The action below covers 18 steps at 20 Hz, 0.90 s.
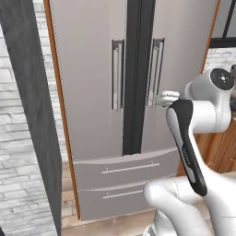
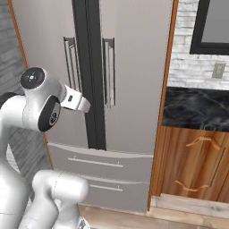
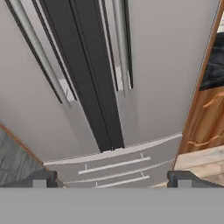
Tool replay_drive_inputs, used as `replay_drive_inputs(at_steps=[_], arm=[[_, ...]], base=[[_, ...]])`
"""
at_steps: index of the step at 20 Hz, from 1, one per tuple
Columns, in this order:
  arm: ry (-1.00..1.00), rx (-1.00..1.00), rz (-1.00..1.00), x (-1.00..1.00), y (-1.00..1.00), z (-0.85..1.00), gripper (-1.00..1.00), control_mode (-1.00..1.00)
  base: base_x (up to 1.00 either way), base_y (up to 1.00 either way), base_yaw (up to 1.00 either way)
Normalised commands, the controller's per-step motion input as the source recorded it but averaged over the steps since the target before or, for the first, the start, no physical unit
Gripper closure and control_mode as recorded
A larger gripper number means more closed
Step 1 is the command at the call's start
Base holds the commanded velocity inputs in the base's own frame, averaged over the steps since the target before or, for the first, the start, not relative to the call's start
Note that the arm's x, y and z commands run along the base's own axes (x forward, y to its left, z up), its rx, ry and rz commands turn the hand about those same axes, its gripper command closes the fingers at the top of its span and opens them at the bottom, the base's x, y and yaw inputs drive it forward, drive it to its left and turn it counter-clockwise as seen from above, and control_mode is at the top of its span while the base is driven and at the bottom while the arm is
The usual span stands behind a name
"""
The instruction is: Move the hot dog bun to the plate on the dining table and place the condiment next to that plate. Then navigate to the fridge and take the sausage and place it on the plate as well.
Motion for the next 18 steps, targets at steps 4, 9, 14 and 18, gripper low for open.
replay_drive_inputs(at_steps=[4,9,14,18], arm=[[-0.23,-0.06,0.00,0.68,-0.50,0.54,-1.00,-1.00],[-0.07,-0.06,-0.01,0.46,-0.23,0.18,-1.00,-1.00],[0.07,-0.05,-0.06,0.58,0.04,0.12,-1.00,-1.00],[0.00,0.00,0.00,0.42,-0.07,0.00,-1.00,-1.00]], base=[[0.00,0.00,0.00],[0.00,0.00,0.00],[0.00,0.00,0.00],[0.00,0.00,0.00]])
